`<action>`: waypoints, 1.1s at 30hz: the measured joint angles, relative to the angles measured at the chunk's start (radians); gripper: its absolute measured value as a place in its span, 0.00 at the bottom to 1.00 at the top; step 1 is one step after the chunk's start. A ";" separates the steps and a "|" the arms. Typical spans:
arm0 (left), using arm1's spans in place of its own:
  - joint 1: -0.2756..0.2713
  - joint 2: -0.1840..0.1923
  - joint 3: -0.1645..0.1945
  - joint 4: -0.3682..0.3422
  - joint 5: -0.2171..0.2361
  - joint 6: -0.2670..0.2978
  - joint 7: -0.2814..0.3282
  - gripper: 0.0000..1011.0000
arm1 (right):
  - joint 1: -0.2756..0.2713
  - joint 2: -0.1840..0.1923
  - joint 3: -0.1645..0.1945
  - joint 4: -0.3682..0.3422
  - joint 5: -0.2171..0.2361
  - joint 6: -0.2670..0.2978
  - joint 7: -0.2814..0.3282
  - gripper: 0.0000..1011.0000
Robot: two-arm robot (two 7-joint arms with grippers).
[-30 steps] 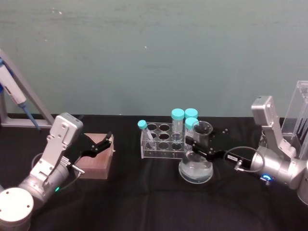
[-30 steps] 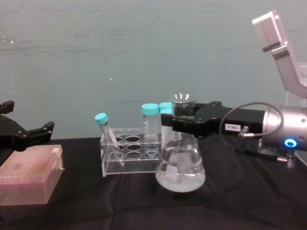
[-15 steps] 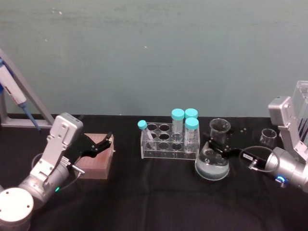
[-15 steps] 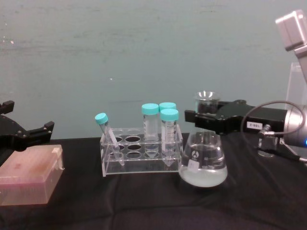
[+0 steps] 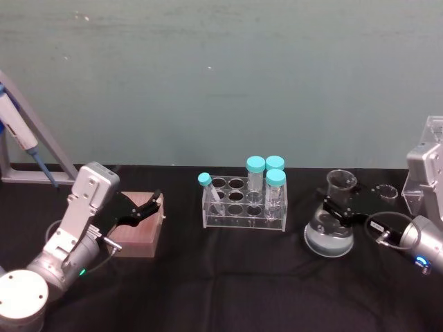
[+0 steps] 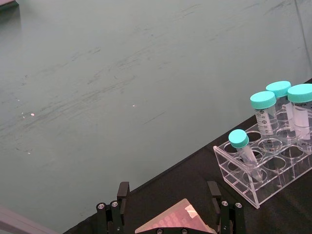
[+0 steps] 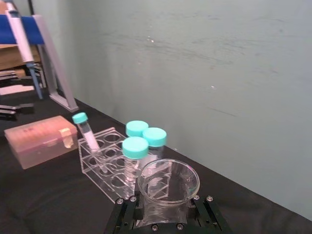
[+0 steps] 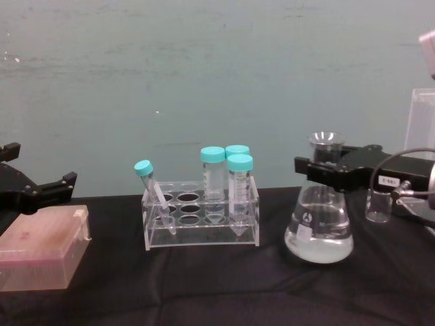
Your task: Place the experimental apparatus aside using one hand.
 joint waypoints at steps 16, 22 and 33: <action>0.000 0.000 0.000 0.000 0.000 0.000 0.000 0.99 | -0.030 0.024 0.061 -0.025 -0.024 0.006 -0.053 0.45; 0.000 0.000 0.000 0.000 0.000 0.000 0.000 0.99 | -0.054 0.036 0.083 -0.058 -0.026 0.026 -0.068 0.45; 0.000 0.000 0.000 0.000 0.000 0.000 0.000 0.99 | -0.091 0.052 0.110 -0.105 -0.025 0.050 -0.085 0.45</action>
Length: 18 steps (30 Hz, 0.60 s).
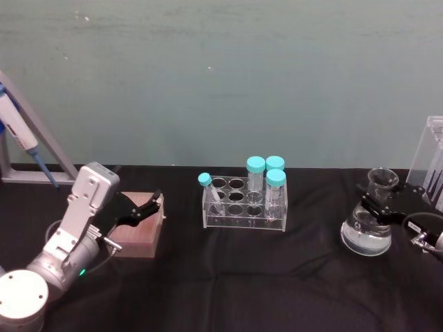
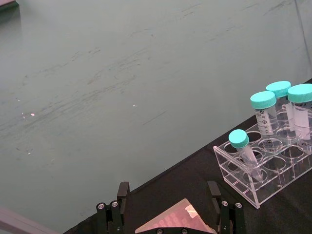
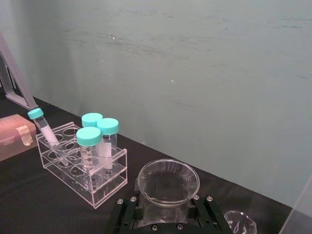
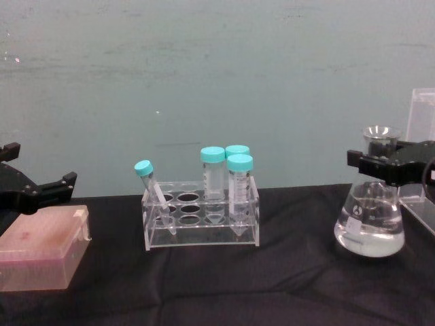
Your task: Place the experimental apparatus aside using one hand.
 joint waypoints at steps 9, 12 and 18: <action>0.000 0.000 0.000 0.000 0.000 0.000 0.000 0.99 | -0.022 0.010 0.020 -0.020 -0.001 0.014 -0.015 0.45; 0.000 0.000 0.000 0.000 0.000 0.000 0.000 0.99 | -0.025 0.012 0.025 -0.020 -0.001 0.019 -0.017 0.45; 0.000 0.000 0.000 0.000 0.000 0.000 0.000 0.99 | -0.025 0.011 0.033 -0.013 -0.002 0.024 -0.021 0.45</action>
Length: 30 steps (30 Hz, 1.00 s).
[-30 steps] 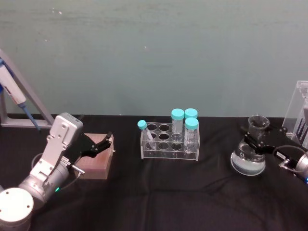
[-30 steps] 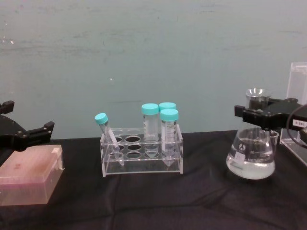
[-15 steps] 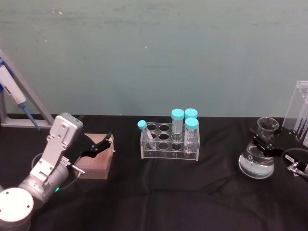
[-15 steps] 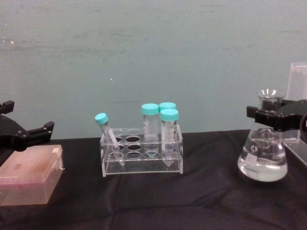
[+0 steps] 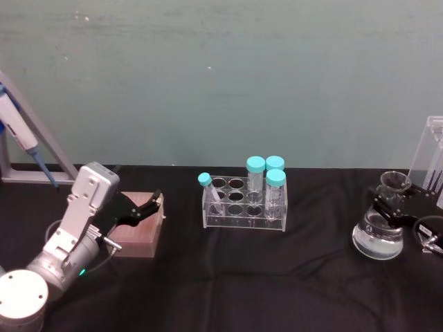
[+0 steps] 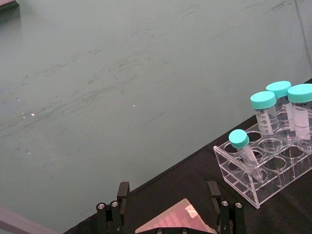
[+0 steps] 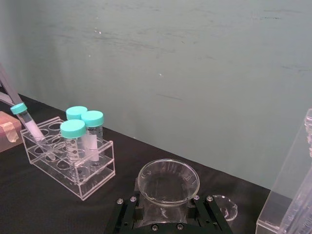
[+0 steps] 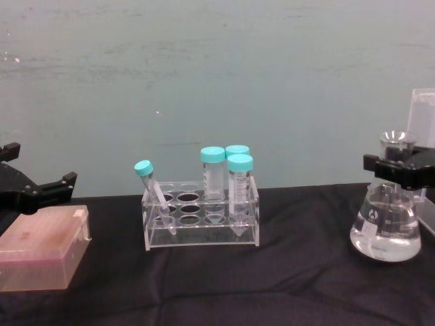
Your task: Place the experimental apparatus aside using one hand.
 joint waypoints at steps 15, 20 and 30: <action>0.000 0.000 0.000 0.000 0.000 0.000 0.000 0.99 | 0.002 -0.007 0.012 0.017 -0.010 0.006 -0.010 0.45; 0.000 0.000 0.000 0.000 0.000 0.000 0.000 0.99 | 0.004 -0.009 0.015 0.021 -0.012 0.006 -0.011 0.45; 0.000 0.000 0.000 0.000 0.000 0.000 0.000 0.99 | 0.014 -0.015 0.021 0.040 -0.019 0.004 -0.016 0.45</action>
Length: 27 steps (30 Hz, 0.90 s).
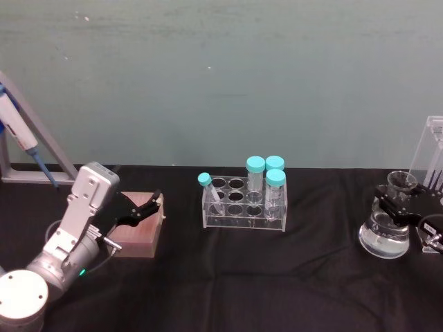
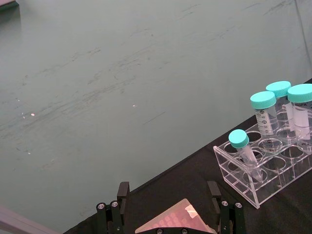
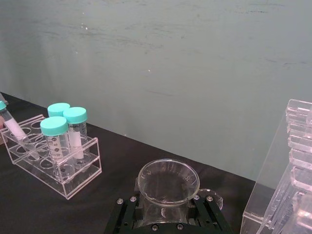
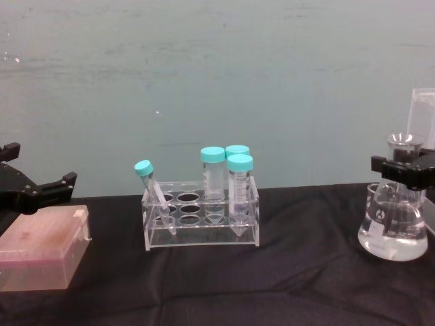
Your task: Place the experimental apparatus aside using one hand.
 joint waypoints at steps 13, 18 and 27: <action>0.000 0.000 0.000 0.000 0.000 0.000 0.000 0.99 | 0.010 -0.007 0.006 0.016 -0.012 -0.003 -0.005 0.45; 0.000 0.000 0.000 0.000 0.000 0.000 0.000 0.99 | 0.010 -0.010 0.008 0.019 -0.015 0.000 -0.007 0.45; 0.000 0.000 0.000 0.000 0.000 0.000 0.000 0.99 | 0.015 -0.013 0.009 0.030 -0.020 0.004 -0.009 0.45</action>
